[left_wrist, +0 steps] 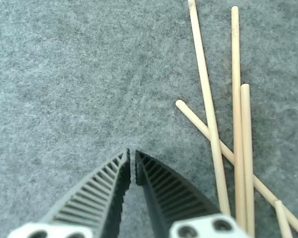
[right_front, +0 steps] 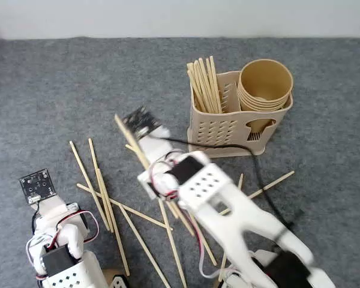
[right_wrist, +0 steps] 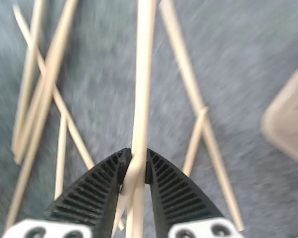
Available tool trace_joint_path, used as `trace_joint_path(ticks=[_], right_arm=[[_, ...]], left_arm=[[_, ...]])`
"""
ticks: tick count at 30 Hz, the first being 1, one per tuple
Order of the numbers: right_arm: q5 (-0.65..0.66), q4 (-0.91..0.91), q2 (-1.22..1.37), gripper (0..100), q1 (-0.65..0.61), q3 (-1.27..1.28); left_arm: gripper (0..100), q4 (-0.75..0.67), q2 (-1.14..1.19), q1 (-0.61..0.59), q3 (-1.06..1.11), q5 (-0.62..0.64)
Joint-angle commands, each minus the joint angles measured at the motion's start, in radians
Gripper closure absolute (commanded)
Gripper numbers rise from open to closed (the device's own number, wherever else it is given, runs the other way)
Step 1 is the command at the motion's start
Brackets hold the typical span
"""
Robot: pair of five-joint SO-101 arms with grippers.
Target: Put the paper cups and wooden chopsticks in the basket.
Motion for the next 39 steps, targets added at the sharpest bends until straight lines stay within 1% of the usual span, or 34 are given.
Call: trace_joint_path(ticks=[1,8,16,25,28,31,33,39], right_arm=[[0.011,-0.005,-0.176,99.1,0.036,-0.014],[0.009,-0.136,-0.358,99.1,0.084,-0.015],[0.011,-0.289,-0.456,99.1,0.142,-0.031],[0.009,-0.308,-0.466,99.1,0.231,-0.226],[0.012,-0.331,-0.464,99.1,0.260,-0.253],[0.018,-0.415,-0.464,99.1,0.323,-0.236],[0.061,-0.493,-0.464,99.1,0.358,-0.193],[0.193,-0.800,-0.469,99.1,0.406,0.081]], left_arm=[[98,-0.003,-0.014,0.003,-0.012,-0.002],[98,-0.003,-0.014,0.003,-0.012,-0.002],[98,-0.003,-0.014,0.003,-0.012,-0.002],[98,-0.003,-0.014,0.003,-0.012,-0.002],[98,-0.003,-0.014,0.003,-0.012,-0.002],[98,-0.003,-0.014,0.003,-0.012,-0.002],[98,-0.003,-0.014,0.003,-0.012,-0.002],[98,-0.003,-0.014,0.003,-0.012,-0.002]])
